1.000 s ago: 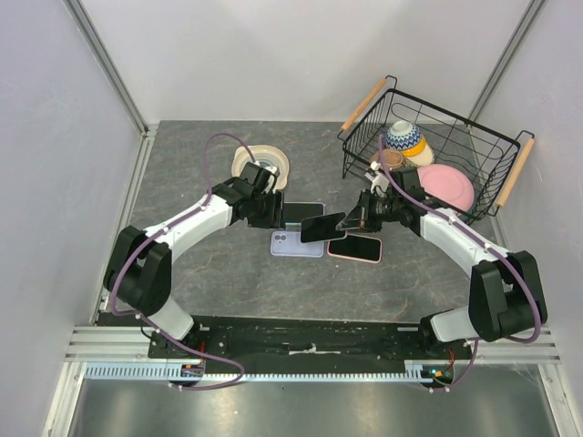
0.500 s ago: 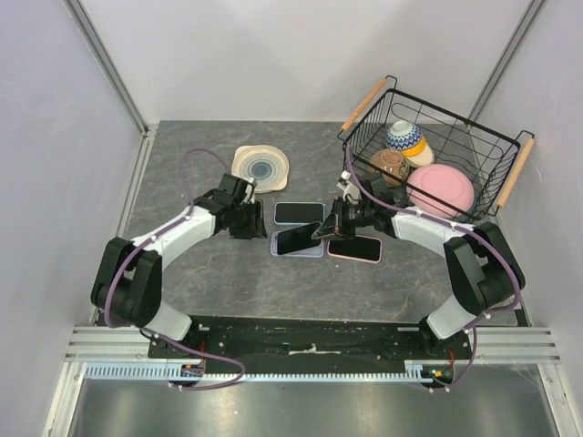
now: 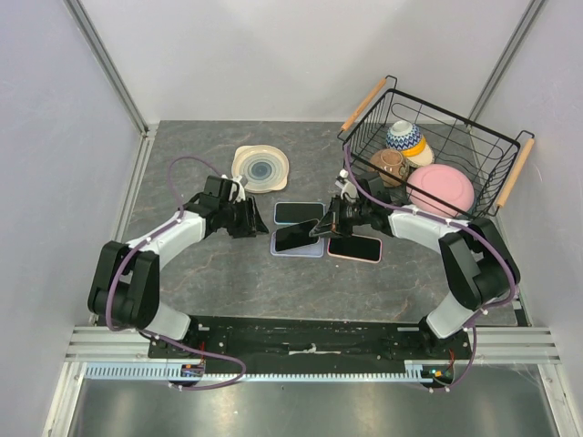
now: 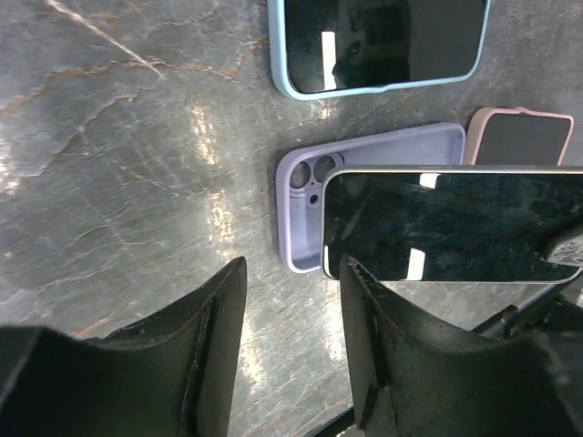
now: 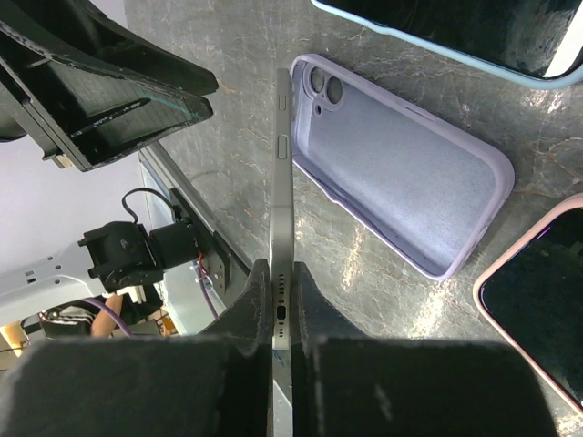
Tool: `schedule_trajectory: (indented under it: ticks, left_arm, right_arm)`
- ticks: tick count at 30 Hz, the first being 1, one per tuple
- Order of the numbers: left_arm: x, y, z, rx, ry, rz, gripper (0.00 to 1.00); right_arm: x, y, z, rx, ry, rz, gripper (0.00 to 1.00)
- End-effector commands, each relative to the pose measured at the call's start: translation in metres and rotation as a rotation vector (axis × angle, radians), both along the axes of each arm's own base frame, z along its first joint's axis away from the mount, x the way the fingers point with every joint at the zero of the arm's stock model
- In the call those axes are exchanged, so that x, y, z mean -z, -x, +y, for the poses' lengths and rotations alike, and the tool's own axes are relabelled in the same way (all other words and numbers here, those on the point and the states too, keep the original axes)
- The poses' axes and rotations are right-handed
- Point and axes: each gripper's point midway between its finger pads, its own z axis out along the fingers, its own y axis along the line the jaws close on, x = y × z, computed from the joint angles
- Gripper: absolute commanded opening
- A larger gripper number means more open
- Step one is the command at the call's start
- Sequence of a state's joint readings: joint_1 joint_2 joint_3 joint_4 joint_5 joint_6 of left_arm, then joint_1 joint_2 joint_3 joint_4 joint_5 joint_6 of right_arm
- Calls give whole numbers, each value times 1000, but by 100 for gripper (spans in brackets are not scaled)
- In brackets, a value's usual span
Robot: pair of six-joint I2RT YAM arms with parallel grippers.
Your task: Put the phone into the phone case
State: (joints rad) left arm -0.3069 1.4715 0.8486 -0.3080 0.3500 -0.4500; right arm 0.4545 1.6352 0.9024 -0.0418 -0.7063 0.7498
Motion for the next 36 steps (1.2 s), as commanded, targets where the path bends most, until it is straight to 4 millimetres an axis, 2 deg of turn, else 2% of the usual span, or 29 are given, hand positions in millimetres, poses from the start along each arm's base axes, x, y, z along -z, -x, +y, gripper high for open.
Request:
schedule_trajectory:
  ticks: [1,18,25,36]
  left_arm:
    - [-1,-3,-19,12,111,15,51]
    - [29,-4,-30,2,138,78,47]
    - [37,-3,-45,20,152,94,45]
    - [40,0,-54,37,164,107,44]
  right_arm:
    - [-23,-17,14,-14,-64,-74,0]
    - [2,-11,12,-7,-37,29,0]
    - [27,-1,4,4,4,76,0]
    - [73,11,-8,21,75,114,0]
